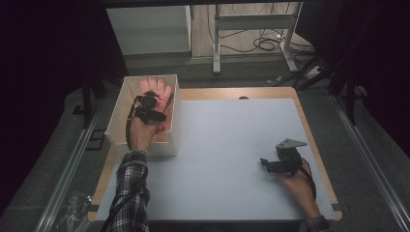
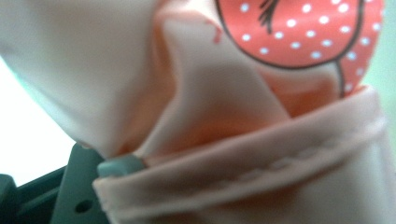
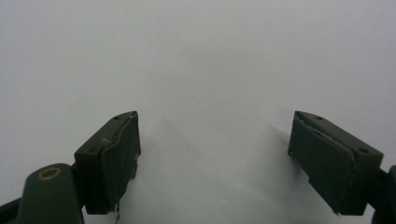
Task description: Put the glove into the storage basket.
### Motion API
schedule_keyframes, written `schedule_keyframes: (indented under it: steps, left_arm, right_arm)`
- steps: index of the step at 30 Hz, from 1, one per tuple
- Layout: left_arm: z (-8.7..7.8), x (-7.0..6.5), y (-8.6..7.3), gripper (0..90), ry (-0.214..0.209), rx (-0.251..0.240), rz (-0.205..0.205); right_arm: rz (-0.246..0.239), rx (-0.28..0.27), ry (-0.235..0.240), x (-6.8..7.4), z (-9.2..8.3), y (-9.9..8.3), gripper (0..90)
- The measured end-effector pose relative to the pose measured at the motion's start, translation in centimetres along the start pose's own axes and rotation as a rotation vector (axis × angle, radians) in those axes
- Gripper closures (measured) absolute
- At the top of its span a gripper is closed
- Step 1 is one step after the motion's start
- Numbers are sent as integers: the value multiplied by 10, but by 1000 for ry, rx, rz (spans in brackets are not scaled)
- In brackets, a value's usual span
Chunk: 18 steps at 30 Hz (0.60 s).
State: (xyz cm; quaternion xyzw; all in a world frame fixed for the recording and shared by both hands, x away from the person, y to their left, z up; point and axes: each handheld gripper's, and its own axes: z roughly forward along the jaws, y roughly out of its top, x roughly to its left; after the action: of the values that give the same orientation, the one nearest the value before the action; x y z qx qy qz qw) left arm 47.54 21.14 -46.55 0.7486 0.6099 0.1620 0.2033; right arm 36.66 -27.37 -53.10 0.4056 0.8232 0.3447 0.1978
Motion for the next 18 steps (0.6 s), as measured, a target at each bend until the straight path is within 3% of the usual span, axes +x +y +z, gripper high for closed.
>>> schedule_keyframes:
  steps: [3,7,18]
  left_arm:
    - [7,-3,2,358,20,35,11]
    - [12,-5,5,352,4,62,7]
    - [33,-11,13,302,15,158,30]
  right_arm:
    - [0,0,0,0,0,0,170]
    - [0,0,0,0,0,0,170]
    - [0,0,0,0,0,0,170]
